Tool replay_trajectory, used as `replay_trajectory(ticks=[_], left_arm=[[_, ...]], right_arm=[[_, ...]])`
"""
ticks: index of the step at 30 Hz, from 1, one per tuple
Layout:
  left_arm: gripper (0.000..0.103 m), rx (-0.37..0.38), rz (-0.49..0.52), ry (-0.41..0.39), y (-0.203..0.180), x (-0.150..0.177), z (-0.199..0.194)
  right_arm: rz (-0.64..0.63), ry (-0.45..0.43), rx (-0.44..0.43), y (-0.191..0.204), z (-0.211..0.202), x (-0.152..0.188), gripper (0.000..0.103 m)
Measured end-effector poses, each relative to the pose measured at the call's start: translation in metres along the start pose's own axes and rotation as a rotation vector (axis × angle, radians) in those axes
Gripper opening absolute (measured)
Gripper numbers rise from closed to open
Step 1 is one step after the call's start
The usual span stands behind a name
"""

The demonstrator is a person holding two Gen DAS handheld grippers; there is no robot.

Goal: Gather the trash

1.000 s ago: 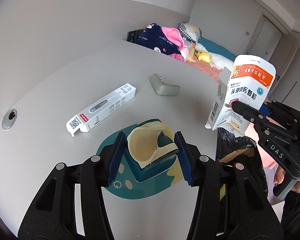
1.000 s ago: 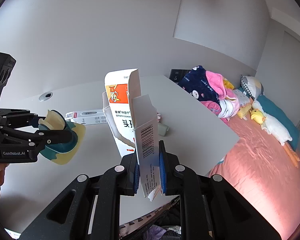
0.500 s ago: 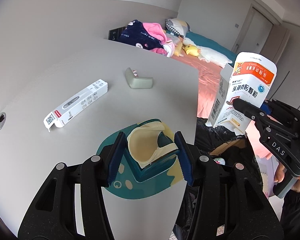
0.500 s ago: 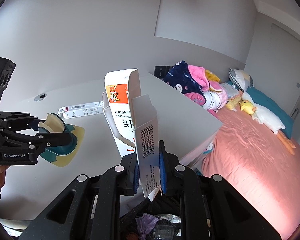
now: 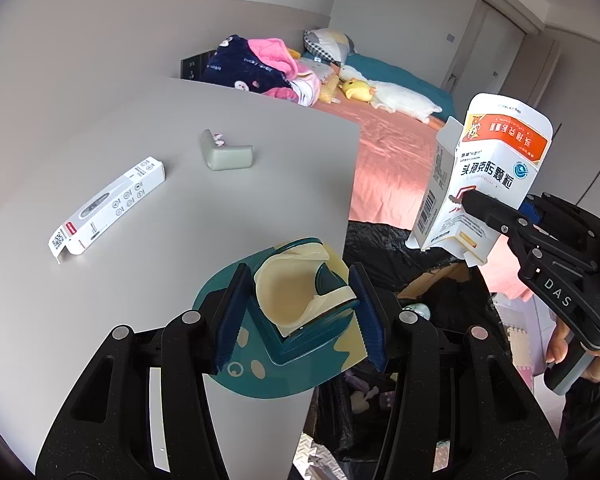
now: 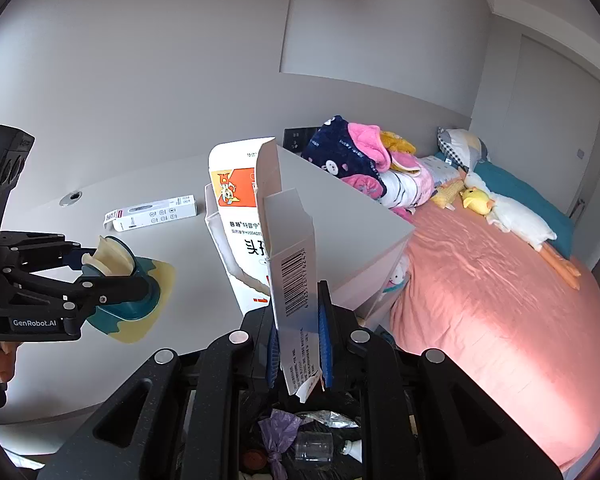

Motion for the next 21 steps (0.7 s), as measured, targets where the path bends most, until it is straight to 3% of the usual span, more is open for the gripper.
replay_trajectory(ticks=[21], left_arm=[[0.050, 0.075, 0.106, 0.037, -0.075, 0.001, 0.018]], right_arm=[[0.096, -0.004, 0.076, -0.057, -0.035, 0.036, 0.017]])
Point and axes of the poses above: each gripper's, at about its wrist camera, not at the fingertips, and z roughly the way its jaws point, y to its left, x to its underside, the point moved 3 cm from there along z, roughly the way its jaws point, and after that the axes turned 3 degrees about y, right-handed, at the moved point
